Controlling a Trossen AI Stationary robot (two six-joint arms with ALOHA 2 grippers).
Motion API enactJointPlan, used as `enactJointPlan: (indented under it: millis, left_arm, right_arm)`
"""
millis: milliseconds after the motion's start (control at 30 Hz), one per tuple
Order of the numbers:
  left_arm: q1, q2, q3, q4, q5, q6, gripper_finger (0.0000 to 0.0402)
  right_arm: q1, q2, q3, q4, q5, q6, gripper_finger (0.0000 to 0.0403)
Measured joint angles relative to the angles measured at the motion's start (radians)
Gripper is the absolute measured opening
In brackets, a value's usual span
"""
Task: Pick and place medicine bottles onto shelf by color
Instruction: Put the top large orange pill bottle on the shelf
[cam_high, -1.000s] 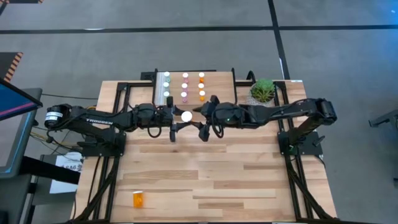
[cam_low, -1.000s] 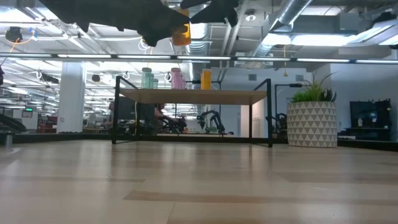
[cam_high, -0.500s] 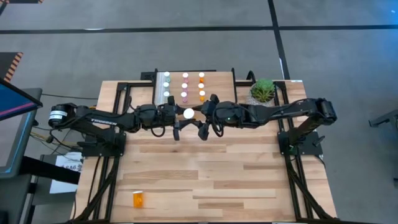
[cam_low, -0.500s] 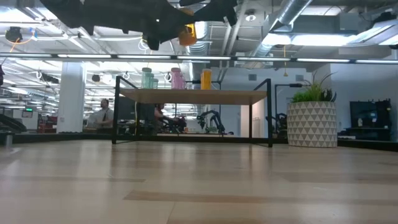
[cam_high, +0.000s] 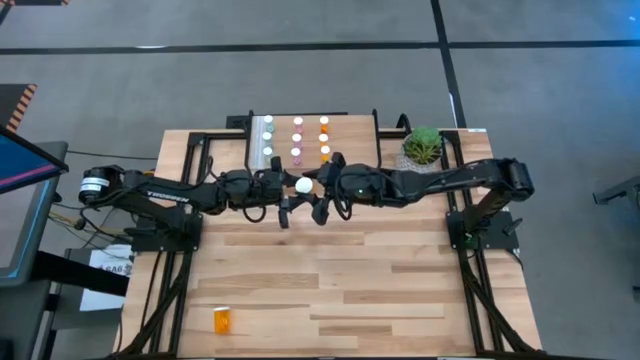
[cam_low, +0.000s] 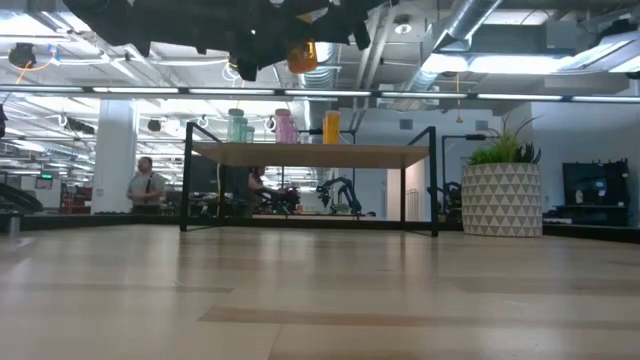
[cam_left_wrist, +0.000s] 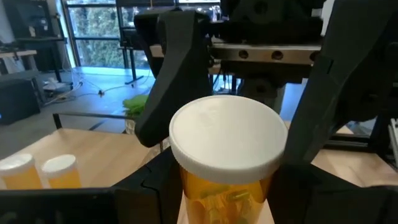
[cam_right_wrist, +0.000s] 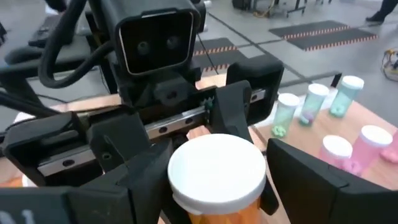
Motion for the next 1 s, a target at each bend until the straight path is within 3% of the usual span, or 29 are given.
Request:
enactJointPlan:
  millis: [600, 1000]
  left_arm:
    - [0.000, -0.003, 0.000, 0.003, -0.006, 0.010, 0.0163]
    - [0.000, -0.004, 0.002, 0.003, -0.012, -0.001, 0.0172]
  right_arm:
    - [0.007, 0.010, 0.000, 0.020, 0.000, -0.005, 0.0283]
    - [0.014, 0.011, -0.001, 0.006, 0.002, 0.022, 0.0199]
